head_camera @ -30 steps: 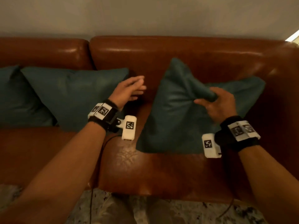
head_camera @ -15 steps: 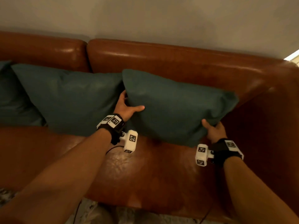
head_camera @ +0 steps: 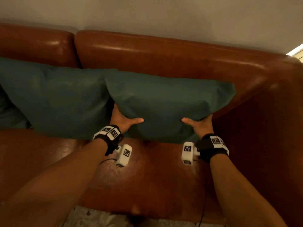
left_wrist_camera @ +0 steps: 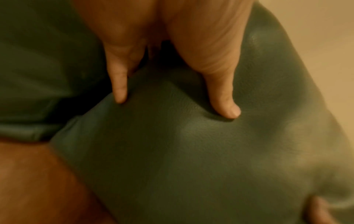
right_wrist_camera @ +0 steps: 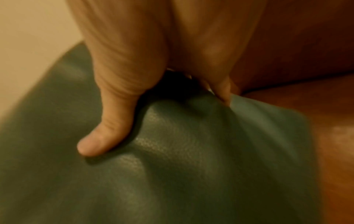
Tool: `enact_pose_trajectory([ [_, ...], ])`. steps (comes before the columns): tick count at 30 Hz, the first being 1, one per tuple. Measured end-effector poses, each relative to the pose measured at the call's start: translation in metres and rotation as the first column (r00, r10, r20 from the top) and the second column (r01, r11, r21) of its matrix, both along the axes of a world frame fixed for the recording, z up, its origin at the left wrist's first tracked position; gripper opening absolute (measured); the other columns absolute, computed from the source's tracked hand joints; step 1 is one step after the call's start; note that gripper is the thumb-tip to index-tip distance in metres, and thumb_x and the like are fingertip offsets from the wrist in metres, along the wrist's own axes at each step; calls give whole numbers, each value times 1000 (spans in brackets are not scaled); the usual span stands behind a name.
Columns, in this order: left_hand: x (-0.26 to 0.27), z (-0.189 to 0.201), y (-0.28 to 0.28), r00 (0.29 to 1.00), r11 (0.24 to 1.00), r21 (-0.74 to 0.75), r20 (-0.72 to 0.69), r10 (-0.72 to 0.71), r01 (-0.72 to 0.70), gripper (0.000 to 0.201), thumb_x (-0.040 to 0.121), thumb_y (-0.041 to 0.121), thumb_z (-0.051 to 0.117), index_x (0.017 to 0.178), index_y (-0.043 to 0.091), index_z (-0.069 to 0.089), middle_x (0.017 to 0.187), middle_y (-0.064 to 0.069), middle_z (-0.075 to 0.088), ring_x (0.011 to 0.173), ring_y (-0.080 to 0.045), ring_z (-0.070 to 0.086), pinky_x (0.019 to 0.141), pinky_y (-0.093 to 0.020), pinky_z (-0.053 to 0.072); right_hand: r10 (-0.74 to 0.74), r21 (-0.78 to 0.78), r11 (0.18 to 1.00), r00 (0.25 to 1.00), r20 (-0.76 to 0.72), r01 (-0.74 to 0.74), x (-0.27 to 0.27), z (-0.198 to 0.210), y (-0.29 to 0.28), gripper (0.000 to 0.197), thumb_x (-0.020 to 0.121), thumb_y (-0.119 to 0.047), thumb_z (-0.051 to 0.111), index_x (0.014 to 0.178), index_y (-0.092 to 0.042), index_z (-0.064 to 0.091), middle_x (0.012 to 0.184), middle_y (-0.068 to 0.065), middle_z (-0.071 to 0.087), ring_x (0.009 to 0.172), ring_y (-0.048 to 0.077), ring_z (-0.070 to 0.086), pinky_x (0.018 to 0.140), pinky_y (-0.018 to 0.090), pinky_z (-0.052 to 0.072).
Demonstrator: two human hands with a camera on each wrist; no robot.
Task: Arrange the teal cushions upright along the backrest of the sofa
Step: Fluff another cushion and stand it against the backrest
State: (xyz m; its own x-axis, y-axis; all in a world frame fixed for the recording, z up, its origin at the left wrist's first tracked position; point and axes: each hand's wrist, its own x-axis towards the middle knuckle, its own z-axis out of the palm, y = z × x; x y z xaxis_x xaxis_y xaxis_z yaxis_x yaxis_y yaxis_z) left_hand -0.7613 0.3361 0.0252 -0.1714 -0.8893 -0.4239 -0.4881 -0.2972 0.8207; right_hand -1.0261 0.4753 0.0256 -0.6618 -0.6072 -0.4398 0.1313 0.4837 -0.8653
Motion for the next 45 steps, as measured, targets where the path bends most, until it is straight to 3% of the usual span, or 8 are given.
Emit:
enact_pose_trajectory([
  [9,-17,8,-10,969,998,46,241,-58,49,149,39,48,91,152,29,-3,162,-7,8,146,-32,24,118,-44,25,-130,261,953,987,-97,151,-2,-13,8,138,53,-37,92,152,-31,-4,158,17,18,142,37,30,114,48,29],
  [14,0,-18,-16,997,997,38,51,-66,64,151,23,53,92,149,28,13,154,-1,32,139,-20,37,115,-42,33,11,96,995,995,99,-21,-14,-34,35,134,44,-28,96,150,-23,14,141,-5,40,130,19,44,105,32,35],
  [24,-2,-25,1,996,973,227,-71,54,-37,107,55,17,89,144,29,30,144,3,48,127,-21,48,86,-41,47,57,39,997,952,301,-72,-40,-50,42,133,19,-34,99,138,-29,40,133,-2,61,116,18,61,101,49,49],
  [28,-12,-24,8,990,972,226,-106,90,-64,81,74,-3,73,143,16,35,134,-1,51,115,-16,48,91,-37,42,33,16,999,955,295,-40,-41,-42,45,97,44,-4,93,128,-25,49,117,-4,67,104,14,65,93,47,53],
  [35,-38,-20,33,987,966,258,-160,28,14,124,26,38,92,139,19,44,132,-2,60,116,-19,59,98,-41,48,-17,6,1000,966,260,16,-76,-34,64,81,63,11,79,127,-25,46,107,-9,64,91,6,62,70,31,51],
  [40,-81,-17,47,982,971,207,-167,-86,120,117,35,31,93,140,20,41,127,7,59,104,-2,59,100,-34,47,-64,38,998,975,212,57,-112,-37,90,76,64,9,79,126,-22,48,117,1,63,104,22,63,73,34,51],
  [42,-86,-17,47,989,974,204,-130,-74,100,112,46,20,93,142,21,36,128,9,54,108,-7,56,102,-39,46,-27,59,998,977,213,15,-113,-37,92,81,53,-6,90,120,-29,50,121,0,63,111,23,61,89,43,52],
  [45,-81,-21,45,992,974,209,-111,-64,86,128,29,44,94,142,29,34,138,9,53,121,-12,53,105,-48,44,-31,85,996,977,211,13,-117,-51,95,114,24,-38,98,127,-30,50,129,-1,63,116,23,62,101,51,48],
])
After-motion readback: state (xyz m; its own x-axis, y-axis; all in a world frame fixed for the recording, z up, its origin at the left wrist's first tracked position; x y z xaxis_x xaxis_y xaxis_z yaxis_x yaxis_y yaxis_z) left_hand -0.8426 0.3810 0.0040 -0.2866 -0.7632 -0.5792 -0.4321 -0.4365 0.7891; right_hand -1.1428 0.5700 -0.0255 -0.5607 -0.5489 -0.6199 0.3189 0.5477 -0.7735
